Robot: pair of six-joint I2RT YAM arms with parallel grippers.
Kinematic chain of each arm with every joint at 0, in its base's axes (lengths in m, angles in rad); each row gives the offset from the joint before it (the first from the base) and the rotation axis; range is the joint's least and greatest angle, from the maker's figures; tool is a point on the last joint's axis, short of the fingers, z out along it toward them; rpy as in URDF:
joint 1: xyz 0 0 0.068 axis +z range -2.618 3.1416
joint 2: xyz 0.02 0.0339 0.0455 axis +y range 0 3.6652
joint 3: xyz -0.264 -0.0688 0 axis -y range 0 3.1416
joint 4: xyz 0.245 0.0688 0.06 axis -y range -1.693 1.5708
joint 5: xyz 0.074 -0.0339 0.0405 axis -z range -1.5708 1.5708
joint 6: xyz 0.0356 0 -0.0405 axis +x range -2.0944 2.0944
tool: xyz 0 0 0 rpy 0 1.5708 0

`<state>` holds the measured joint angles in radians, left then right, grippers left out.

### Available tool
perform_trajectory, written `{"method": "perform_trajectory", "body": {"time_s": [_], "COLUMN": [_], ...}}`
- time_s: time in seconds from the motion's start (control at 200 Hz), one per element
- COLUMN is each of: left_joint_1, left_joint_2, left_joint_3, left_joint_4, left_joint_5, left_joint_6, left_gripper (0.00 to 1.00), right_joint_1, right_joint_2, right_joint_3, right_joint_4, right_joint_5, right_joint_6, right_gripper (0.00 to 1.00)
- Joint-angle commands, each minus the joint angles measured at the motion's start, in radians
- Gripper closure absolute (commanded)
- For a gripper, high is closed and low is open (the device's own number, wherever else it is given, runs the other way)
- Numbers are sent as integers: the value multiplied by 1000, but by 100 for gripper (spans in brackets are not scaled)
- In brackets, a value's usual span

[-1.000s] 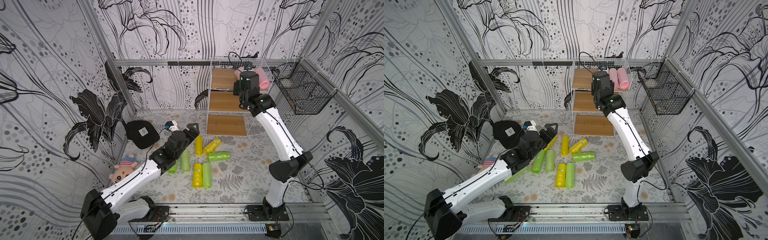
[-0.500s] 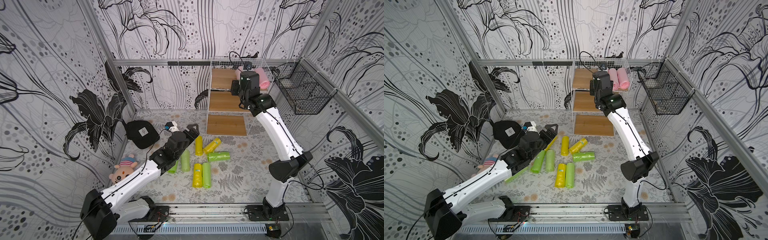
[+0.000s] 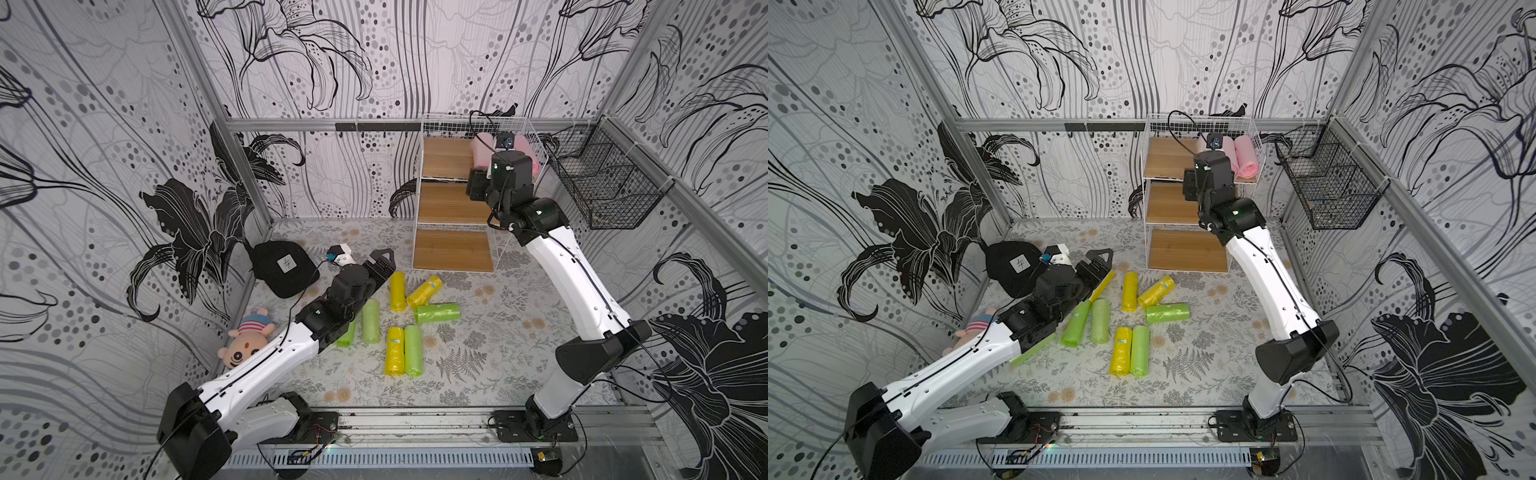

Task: Sort the rolls of trash bags by color and place them on the shelf
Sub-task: Place the roll of trash bags on the shelf.

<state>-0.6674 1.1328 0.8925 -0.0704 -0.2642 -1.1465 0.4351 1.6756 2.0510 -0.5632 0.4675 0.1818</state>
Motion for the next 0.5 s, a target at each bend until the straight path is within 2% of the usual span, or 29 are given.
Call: {"method": "perform_trajectory", "body": {"time_s": [0.0, 0.15, 0.345, 0.496], "left_joint_1": [32, 88, 142, 208], "left_joint_2": [-27, -34, -64, -95], "left_joint_3": [-19, -24, -32, -47], "left_joint_4": [-16, -87, -192, -270], "left_joint_5": [25, 73, 82, 93], "left_joint_6": [24, 78, 199, 300], "left_gripper": [1, 1, 1, 2], "right_joint_1": [-3, -3, 6, 71], "right_joint_2": [-94, -192, -297, -376], "right_joint_3": [-49, -137, -244, -389], "right_joint_4": [30, 46, 15, 11], "right_joint_5": [-45, -136, -267, -363], "right_joint_6": [40, 59, 51, 6], "right_gripper": [28, 29, 30, 30]}}
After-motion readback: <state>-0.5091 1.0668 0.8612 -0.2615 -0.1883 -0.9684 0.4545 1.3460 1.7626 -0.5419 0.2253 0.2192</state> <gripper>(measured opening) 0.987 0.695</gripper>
